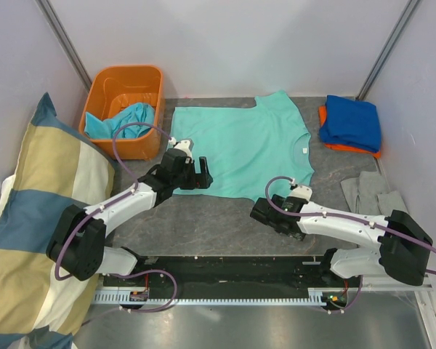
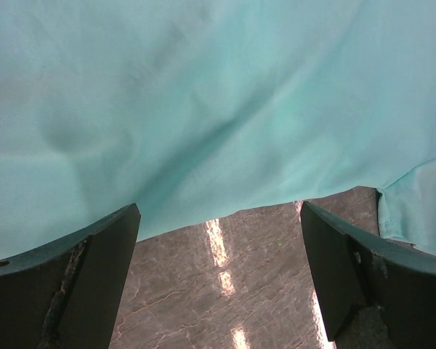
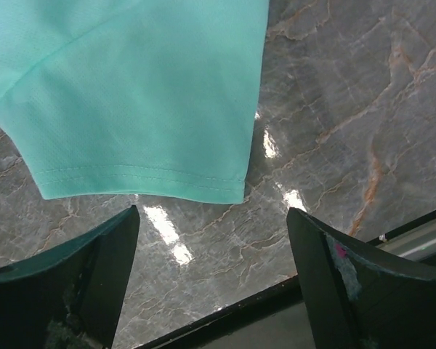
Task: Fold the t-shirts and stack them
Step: Fold the tshirt
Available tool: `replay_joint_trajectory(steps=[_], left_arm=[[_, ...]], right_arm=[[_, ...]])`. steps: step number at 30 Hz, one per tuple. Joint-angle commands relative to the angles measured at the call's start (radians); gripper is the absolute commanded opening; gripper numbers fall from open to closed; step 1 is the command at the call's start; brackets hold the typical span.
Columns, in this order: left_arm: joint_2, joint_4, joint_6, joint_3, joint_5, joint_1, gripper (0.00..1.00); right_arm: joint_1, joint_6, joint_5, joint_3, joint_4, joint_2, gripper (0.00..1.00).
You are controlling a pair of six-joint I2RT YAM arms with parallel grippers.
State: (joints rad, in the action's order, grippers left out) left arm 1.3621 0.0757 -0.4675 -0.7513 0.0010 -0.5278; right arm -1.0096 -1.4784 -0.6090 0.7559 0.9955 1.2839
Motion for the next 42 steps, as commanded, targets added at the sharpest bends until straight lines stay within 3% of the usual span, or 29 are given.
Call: replay_joint_trajectory(steps=[1, 13, 31, 42], left_arm=[[-0.024, -0.004, -0.019, 0.009, -0.006, -0.011, 1.00], [-0.012, -0.004, -0.020, 0.006, -0.006, -0.012, 1.00], [-0.009, -0.001, -0.022, 0.012, -0.013, -0.012, 1.00], [-0.020, 0.012, -0.023, 0.018, -0.030, -0.011, 1.00]], right_arm=[[-0.018, -0.138, -0.049, -0.029, 0.043, -0.011, 0.89], [-0.020, -0.195, -0.044, -0.113, 0.015, -0.021, 0.71], [-0.020, -0.161, -0.021, -0.167, -0.101, 0.037, 0.63], [-0.020, -0.142, -0.020, -0.168, -0.120, 0.045, 0.36]])
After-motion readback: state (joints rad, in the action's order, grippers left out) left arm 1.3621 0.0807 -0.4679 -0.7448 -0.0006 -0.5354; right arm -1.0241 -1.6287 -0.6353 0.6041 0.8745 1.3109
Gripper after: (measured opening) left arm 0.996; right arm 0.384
